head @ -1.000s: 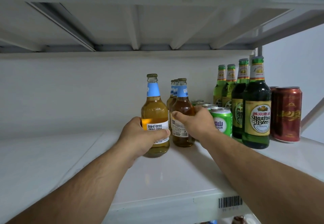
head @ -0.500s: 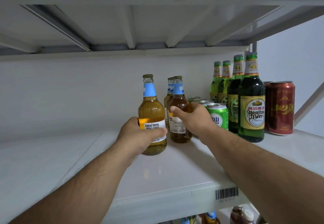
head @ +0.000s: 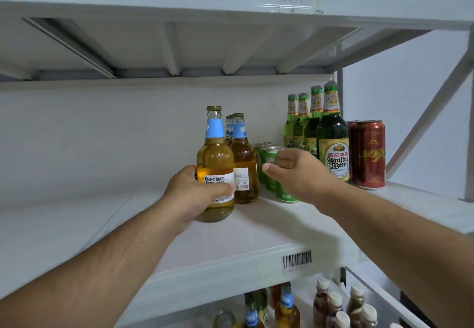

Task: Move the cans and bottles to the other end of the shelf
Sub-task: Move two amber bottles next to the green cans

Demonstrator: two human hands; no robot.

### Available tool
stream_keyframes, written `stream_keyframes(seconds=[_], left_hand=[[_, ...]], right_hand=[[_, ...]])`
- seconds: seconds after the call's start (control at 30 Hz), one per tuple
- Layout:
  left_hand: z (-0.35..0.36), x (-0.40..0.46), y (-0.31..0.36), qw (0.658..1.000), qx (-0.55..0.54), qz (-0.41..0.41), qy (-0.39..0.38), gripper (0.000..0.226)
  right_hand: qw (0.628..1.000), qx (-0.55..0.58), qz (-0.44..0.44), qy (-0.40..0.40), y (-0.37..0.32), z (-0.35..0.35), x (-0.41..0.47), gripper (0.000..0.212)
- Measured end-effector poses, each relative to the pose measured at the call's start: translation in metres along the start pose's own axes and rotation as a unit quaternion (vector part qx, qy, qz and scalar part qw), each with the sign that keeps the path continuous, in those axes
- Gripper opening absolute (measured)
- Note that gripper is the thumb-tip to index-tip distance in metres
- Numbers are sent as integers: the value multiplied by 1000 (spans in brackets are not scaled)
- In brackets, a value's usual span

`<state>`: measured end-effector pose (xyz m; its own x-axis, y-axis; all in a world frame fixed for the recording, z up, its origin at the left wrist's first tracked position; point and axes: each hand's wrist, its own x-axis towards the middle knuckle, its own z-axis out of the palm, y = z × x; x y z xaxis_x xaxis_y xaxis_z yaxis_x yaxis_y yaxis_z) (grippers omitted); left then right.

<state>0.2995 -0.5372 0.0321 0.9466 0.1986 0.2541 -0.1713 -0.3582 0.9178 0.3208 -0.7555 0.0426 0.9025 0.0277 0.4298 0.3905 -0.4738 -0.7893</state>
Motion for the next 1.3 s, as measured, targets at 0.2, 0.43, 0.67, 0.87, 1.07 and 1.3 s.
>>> stream_keyframes(seconds=[0.2, 0.43, 0.67, 0.87, 1.07, 1.3], left_hand=[[25, -15, 18, 1000, 3, -4, -1, 49], [58, -15, 22, 999, -24, -26, 13, 46], [76, -8, 20, 998, -16, -46, 28, 53], [80, -4, 18, 998, -12, -47, 28, 52], [81, -3, 16, 999, 4, -38, 10, 50], [63, -36, 26, 986, 161, -23, 23, 67]], right_hand=[[995, -70, -64, -40, 2, -33, -8, 76], [979, -149, -118, -74, 14, -55, -18, 73], [976, -157, -129, -83, 20, -68, -25, 71], [976, -156, -124, -84, 21, -72, -31, 57], [973, -165, -135, -83, 20, -68, -35, 59], [936, -238, -242, -97, 3, -61, -58, 60]])
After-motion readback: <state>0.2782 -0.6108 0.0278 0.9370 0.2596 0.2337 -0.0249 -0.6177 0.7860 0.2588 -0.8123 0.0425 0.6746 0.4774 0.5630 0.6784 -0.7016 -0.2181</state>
